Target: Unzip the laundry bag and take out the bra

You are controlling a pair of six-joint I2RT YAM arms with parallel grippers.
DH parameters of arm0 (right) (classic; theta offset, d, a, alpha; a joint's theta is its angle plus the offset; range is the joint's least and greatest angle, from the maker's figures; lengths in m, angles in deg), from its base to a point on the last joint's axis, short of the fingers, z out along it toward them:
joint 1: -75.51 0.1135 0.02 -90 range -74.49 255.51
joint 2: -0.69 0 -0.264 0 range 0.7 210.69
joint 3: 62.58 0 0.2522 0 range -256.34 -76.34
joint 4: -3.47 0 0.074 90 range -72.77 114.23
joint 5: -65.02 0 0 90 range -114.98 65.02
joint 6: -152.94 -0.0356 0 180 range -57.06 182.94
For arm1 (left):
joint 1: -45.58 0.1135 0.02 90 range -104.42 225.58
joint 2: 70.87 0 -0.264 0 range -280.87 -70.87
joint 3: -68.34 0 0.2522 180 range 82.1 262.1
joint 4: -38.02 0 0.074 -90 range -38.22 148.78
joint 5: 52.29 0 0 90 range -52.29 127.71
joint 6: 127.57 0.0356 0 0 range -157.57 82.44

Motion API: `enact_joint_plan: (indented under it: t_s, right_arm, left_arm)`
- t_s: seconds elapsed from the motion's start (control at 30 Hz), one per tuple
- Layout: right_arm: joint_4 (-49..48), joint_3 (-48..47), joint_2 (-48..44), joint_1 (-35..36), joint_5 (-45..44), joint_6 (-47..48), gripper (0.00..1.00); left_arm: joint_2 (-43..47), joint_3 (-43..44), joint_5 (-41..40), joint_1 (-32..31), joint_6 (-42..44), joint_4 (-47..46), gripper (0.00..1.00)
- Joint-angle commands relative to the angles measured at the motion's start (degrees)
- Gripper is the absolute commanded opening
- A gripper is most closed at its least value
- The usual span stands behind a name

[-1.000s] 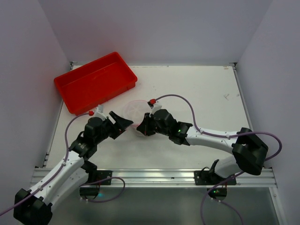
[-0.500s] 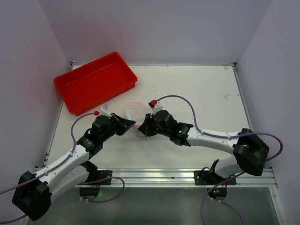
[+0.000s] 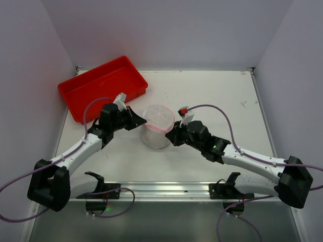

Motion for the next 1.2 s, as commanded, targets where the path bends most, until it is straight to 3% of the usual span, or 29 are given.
enact_joint_plan:
  t_s: [0.0,0.1,0.13,0.2,0.27,0.37,0.53,0.77,0.9,1.0,1.03,1.17]
  right_arm:
    - [-0.8,-0.6,0.5,0.1,2.4,2.4,0.00]
    - [-3.6,-2.0,3.5,0.3,4.8,-1.0,0.00]
    - [-4.4,-2.8,4.2,0.5,5.6,-1.7,0.00]
    - [-5.5,-4.2,6.5,0.9,5.4,-4.0,0.00]
    - [-6.0,-5.4,7.9,1.3,5.0,-5.1,0.00]
    - [-6.7,-7.5,10.1,2.0,4.4,-5.3,0.00]
    - [-6.7,-10.1,12.9,3.1,4.2,-4.6,0.00]
    - [-6.5,-11.1,14.3,3.7,4.4,-4.4,0.00]
    - [-6.0,-10.5,13.6,3.9,3.9,-4.6,0.00]
    - [-4.7,-8.4,12.1,3.9,2.7,-4.8,0.00]
    - [-3.9,-8.0,11.4,3.9,2.4,-4.7,0.00]
    - [-1.0,-4.2,6.5,2.3,-2.1,-2.6,0.00]
  left_arm:
    - [-5.0,6.0,3.1,3.0,12.0,-0.6,0.00]
    - [-3.9,8.0,3.1,3.2,9.7,0.6,0.28]
    - [-3.0,8.2,2.1,3.2,8.6,1.1,0.53]
    - [0.7,7.9,0.3,3.2,4.9,4.3,0.89]
    - [3.5,7.1,-3.3,3.2,1.7,8.6,0.99]
    - [9.6,2.7,-4.6,2.7,-4.7,8.7,1.00]
    - [13.6,-1.7,-8.3,-3.1,-11.9,7.4,0.90]
    - [6.8,1.2,-14.1,-10.3,-13.0,5.7,0.66]
    - [4.9,1.1,-14.7,-10.7,-14.0,2.7,0.43]
    - [5.0,1.4,-15.7,-10.7,-13.1,2.2,0.07]
    - [5.0,1.6,-16.4,-10.6,-12.7,2.6,0.01]
    - [5.5,3.7,-17.7,-10.3,-8.5,6.7,0.00]
